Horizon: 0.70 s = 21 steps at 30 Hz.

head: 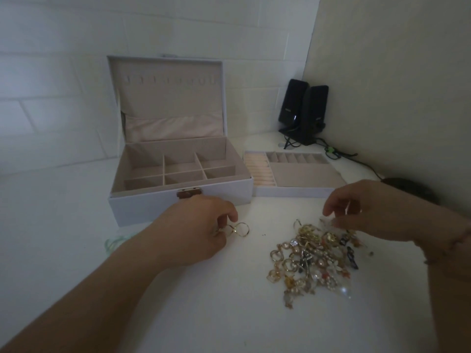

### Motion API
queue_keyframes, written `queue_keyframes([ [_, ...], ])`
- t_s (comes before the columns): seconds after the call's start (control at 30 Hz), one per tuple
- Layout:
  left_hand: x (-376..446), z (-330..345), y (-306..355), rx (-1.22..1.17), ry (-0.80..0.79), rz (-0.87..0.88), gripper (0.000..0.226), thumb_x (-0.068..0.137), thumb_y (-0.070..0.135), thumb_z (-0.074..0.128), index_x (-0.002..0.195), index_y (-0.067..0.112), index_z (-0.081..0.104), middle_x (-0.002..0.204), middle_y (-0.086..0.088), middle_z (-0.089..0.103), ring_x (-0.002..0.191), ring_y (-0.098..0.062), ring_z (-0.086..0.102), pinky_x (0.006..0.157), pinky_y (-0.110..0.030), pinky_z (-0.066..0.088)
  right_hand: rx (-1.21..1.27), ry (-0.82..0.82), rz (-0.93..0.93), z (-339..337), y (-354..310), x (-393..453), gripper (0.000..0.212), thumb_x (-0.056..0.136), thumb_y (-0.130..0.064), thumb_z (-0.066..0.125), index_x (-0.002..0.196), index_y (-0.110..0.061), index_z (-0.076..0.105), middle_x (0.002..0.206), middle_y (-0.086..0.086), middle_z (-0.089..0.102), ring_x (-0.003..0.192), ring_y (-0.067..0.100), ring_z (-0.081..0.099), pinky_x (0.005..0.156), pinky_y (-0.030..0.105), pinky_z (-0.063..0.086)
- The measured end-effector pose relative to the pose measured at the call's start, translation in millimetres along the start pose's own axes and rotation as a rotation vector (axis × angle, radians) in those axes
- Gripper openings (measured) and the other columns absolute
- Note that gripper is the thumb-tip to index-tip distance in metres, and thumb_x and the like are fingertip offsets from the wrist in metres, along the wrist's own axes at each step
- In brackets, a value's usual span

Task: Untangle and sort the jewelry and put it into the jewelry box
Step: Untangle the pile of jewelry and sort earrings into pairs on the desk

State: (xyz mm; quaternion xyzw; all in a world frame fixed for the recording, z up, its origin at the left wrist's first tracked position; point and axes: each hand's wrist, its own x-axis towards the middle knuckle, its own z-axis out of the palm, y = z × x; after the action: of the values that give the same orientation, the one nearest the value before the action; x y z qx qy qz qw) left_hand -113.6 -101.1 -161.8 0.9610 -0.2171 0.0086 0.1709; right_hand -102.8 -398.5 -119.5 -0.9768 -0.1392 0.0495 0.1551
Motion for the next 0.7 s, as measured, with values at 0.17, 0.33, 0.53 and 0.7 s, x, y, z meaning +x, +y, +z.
queue_keyframes([
  [0.17,0,3,0,-0.017,0.015,0.03,0.029,0.087,0.025,0.062,0.114,0.036,0.061,0.102,0.019,0.06,0.08,0.002,0.054,0.08,-0.017,0.049,0.01,0.002,-0.02,11,-10,7,0.015,0.079,-0.027,0.073,0.085,-0.039,0.068,0.078,-0.014,0.064,0.063,0.0,0.054,0.056,0.006,0.041],
  [0.33,1,7,0,-0.03,0.057,0.089,0.027,0.087,0.026,0.062,0.113,0.035,0.062,0.102,0.022,0.057,0.076,0.009,0.05,0.065,-0.002,0.036,-0.018,-0.027,-0.047,26,-12,18,0.017,0.081,-0.028,0.071,0.093,-0.04,0.07,0.088,-0.018,0.06,0.071,-0.004,0.051,0.06,0.008,0.037],
  [0.53,1,7,1,-0.055,0.111,0.12,0.025,0.088,0.032,0.063,0.112,0.036,0.062,0.101,0.023,0.055,0.083,-0.003,0.056,0.066,-0.004,0.037,-0.034,-0.038,-0.043,26,-9,17,0.02,0.075,-0.024,0.076,0.068,-0.037,0.063,0.079,-0.017,0.063,0.073,-0.003,0.057,0.063,0.012,0.041],
  [0.7,1,8,1,-0.066,0.163,0.159,0.021,0.088,0.034,0.063,0.109,0.035,0.063,0.099,0.022,0.057,0.084,0.008,0.05,0.067,-0.003,0.035,0.031,-0.016,-0.064,4,-8,4,0.017,0.071,-0.026,0.08,0.062,-0.034,0.068,0.065,-0.024,0.063,0.061,-0.002,0.055,0.058,0.014,0.041],
])
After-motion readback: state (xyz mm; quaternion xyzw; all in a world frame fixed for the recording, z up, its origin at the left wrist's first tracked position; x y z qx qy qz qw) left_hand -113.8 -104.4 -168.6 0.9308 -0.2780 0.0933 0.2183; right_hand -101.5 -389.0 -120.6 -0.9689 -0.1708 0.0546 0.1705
